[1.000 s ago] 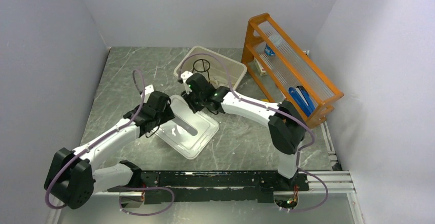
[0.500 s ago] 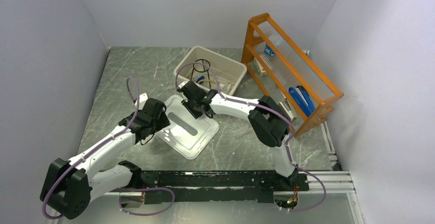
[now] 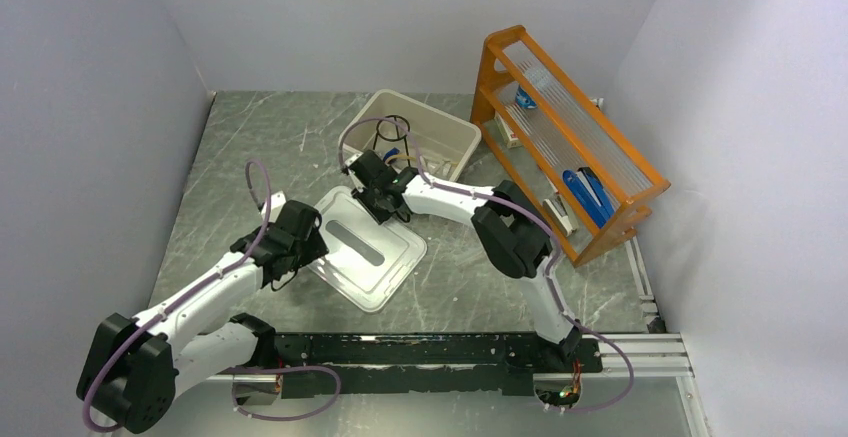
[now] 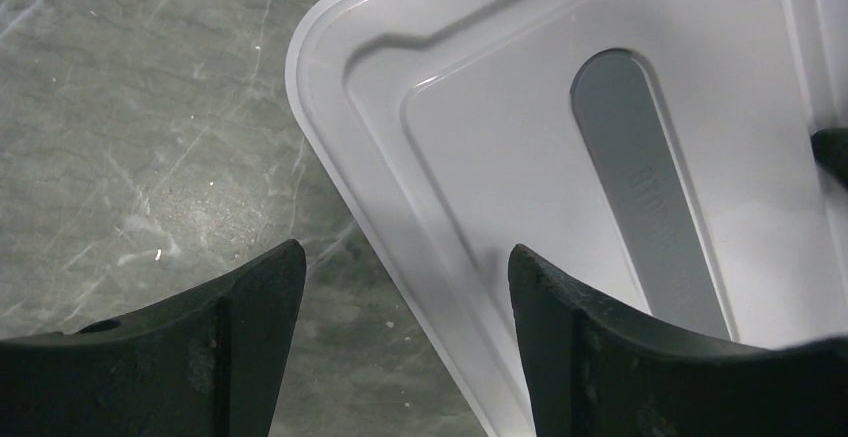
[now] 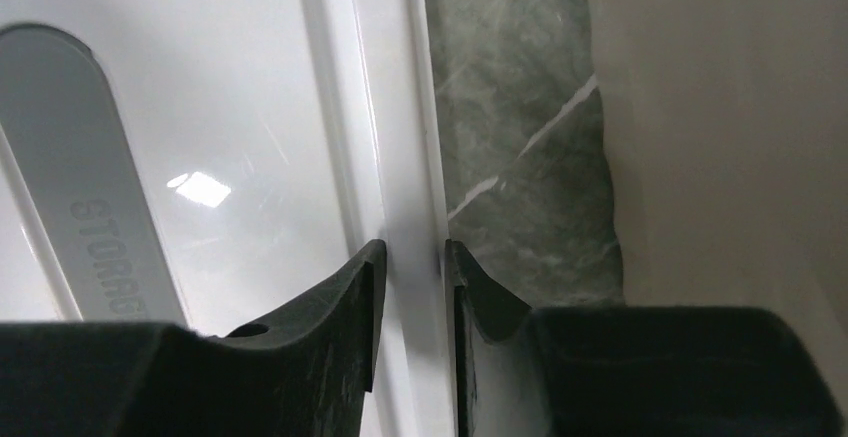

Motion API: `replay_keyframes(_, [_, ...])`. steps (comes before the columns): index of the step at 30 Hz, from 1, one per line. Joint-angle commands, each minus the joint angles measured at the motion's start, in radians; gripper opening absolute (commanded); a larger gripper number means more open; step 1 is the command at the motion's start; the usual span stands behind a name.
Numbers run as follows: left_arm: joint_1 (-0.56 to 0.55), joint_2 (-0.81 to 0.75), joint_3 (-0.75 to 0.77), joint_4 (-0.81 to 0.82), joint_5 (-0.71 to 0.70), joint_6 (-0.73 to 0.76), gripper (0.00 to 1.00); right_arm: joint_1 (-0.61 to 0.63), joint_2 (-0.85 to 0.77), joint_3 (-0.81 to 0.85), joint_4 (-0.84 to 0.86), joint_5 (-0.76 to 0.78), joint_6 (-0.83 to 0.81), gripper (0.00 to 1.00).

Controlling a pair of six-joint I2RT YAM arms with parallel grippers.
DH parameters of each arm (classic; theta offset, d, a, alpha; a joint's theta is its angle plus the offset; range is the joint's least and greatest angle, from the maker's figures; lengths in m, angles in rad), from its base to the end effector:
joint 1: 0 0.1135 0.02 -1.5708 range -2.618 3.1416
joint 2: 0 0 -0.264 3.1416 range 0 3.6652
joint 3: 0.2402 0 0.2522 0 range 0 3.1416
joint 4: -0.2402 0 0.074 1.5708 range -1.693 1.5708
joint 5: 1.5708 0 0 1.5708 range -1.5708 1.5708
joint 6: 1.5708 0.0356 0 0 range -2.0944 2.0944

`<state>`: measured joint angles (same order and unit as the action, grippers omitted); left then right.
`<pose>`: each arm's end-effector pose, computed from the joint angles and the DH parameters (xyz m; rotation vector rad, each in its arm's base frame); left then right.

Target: Organize the chemistry lab equipment

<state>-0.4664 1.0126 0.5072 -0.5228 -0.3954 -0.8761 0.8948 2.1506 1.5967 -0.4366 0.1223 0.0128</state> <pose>0.1658 -0.0681 0.1798 -0.6394 2.3988 -0.0400 0.2940 0.3596 0.1651 -1.0509 2.3363 0.1943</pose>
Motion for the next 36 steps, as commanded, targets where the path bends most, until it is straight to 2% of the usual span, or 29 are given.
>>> replay_keyframes(1, [0.012,-0.015,-0.019,0.011,0.008,-0.009,0.78,-0.009,0.072,0.022,-0.082,-0.083,-0.043,0.27])
replay_keyframes(9, [0.014,-0.051,-0.049,0.039,0.002,-0.001,0.78,-0.010,0.102,0.083,-0.111,-0.083,-0.071,0.00])
replay_keyframes(21, [0.014,-0.151,0.020,-0.045,-0.044,0.001,0.83,0.047,-0.098,0.097,-0.094,-0.007,-0.053,0.00])
replay_keyframes(29, [0.014,-0.236,0.120,-0.106,-0.092,0.024,0.85,0.078,-0.178,0.163,-0.135,0.126,-0.044,0.00])
replay_keyframes(36, [0.014,-0.278,0.212,-0.102,-0.057,0.059,0.85,0.063,-0.190,0.264,-0.183,0.279,-0.098,0.00])
